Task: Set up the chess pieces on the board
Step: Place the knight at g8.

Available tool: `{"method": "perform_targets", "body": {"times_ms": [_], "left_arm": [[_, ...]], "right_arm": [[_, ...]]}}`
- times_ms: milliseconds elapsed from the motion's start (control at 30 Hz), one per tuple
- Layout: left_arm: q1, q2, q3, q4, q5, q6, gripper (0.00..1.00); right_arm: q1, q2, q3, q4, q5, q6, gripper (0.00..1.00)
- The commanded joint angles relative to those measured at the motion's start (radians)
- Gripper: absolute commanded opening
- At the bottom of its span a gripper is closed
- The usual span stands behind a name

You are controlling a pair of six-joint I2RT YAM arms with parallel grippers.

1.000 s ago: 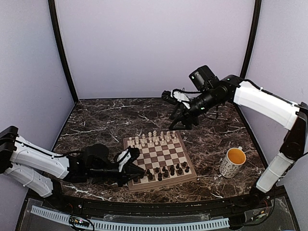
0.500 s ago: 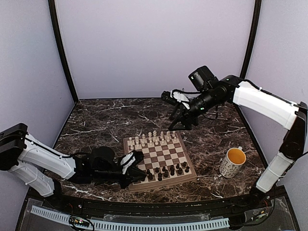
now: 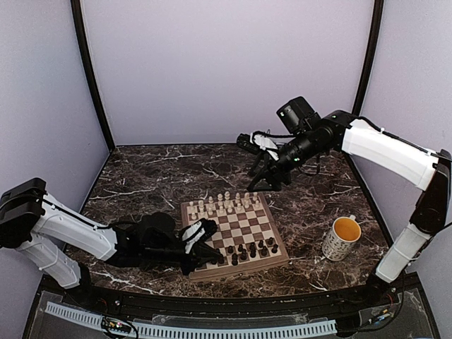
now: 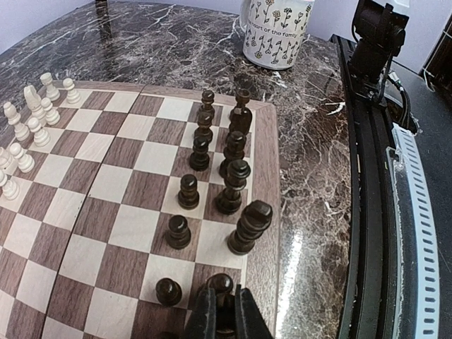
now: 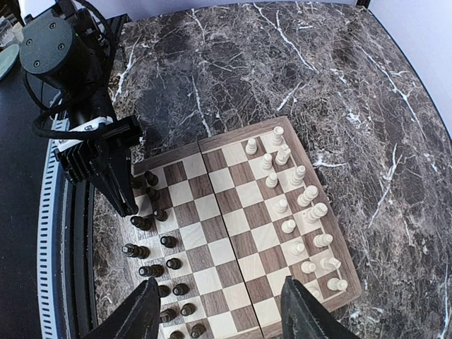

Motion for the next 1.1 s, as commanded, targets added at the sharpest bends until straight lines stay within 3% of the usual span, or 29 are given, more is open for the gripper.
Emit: {"method": "perform_targets", "body": {"times_ms": [0, 1067], "left_arm": [[-0.007, -0.005, 0.013, -0.010, 0.010, 0.011, 0.02], [-0.007, -0.005, 0.006, -0.036, -0.009, -0.001, 0.05]], "right_arm": [[-0.004, 0.003, 0.007, 0.022, -0.018, -0.006, 0.59], [-0.004, 0.025, 0.033, 0.005, -0.030, -0.009, 0.60]]}}
